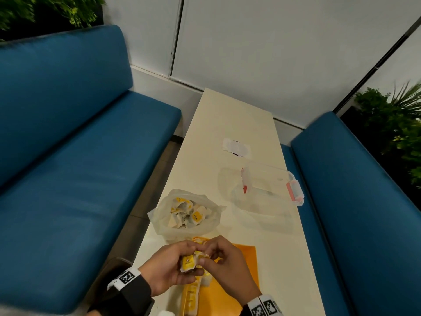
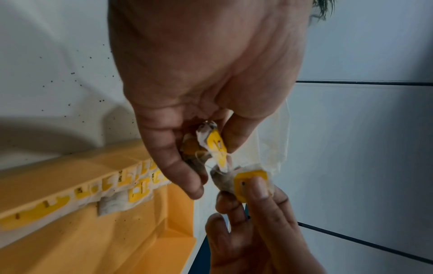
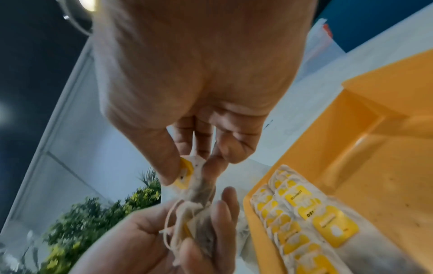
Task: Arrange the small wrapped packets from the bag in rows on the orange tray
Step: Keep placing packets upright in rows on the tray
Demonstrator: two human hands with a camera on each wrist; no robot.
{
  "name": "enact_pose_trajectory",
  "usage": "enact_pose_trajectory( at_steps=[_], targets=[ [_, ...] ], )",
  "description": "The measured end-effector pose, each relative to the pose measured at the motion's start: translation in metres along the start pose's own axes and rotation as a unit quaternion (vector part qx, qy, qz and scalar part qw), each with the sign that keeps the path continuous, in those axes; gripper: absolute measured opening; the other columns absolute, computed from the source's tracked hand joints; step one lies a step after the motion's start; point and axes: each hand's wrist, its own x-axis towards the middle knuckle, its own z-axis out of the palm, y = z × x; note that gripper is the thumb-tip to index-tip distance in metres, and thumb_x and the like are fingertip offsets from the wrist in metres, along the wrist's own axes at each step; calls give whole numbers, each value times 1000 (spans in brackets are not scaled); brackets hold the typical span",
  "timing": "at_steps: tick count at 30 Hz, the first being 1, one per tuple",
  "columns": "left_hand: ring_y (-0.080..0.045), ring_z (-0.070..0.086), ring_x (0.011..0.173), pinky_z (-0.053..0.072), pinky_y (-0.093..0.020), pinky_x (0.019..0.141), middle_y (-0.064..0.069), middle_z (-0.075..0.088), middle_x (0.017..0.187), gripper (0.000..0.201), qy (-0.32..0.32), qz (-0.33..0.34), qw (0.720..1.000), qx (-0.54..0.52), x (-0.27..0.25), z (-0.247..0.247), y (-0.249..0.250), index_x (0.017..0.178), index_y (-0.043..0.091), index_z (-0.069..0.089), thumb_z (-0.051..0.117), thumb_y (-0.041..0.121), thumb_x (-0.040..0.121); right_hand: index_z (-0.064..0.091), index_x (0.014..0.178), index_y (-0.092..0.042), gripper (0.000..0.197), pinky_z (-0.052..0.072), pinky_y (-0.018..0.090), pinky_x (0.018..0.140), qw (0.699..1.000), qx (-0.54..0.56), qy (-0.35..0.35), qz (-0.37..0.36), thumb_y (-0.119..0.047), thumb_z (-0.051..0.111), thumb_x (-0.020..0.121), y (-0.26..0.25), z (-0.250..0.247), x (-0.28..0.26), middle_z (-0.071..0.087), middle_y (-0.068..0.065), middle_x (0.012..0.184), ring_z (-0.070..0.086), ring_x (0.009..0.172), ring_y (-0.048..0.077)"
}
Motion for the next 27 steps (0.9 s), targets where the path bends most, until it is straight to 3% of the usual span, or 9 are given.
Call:
enact_pose_trajectory(
  at_steps=[2,5,7,11,14,18,24,27],
  targets=[
    [-29,71,87,56,-32,62,-17,74,100,27,10,8,1000,10,0,0,0,114,14,75,50,16,103,62,80,-14,23,46,25,62,998,50,20,26,-26,80,72,-1,-3,1,67,-1,80,56,67,11],
    [-23,67,82,53,-34,67,-14,73,101,28,18,31,999,36,-1,1,2,109,17,78,51,13,102,62,90,-3,17,39,24,49,989,131,31,64,-2,76,80,-2,-6,4,66,3,77,56,57,21],
    [-21,67,84,54,-33,70,-13,74,102,25,0,54,997,51,-4,5,3,111,18,78,56,18,100,63,94,1,16,35,26,45,983,161,32,87,4,73,81,-4,-8,5,65,4,76,57,55,23],
    [-21,71,92,56,-36,80,-12,76,106,33,-11,121,982,144,-2,9,1,111,25,77,83,32,79,58,88,2,19,32,26,43,977,177,31,114,-5,75,84,-8,-10,5,63,13,63,54,48,19],
    [-17,71,85,55,-29,72,-4,78,95,12,38,174,963,200,3,9,0,93,20,81,83,22,82,57,84,-3,20,30,24,42,977,162,48,130,-9,77,83,-5,-11,7,59,12,60,51,45,17],
    [-23,74,96,59,-36,87,-7,78,97,6,41,198,953,224,7,5,-1,88,17,81,82,19,82,64,87,2,16,31,25,44,976,153,51,145,-7,76,83,1,-14,9,58,13,60,49,49,18],
    [-16,74,94,58,-27,80,0,79,96,6,51,194,952,229,11,5,-2,89,18,81,82,19,83,69,84,-4,6,33,24,46,981,129,23,141,-7,75,83,6,-19,11,60,11,59,50,52,17],
    [-3,71,83,51,-14,66,6,78,90,9,85,200,946,242,13,4,-5,87,17,81,85,22,81,67,86,-2,6,35,25,47,980,129,52,143,-5,72,86,13,-23,11,62,13,62,55,56,20]
  ],
)
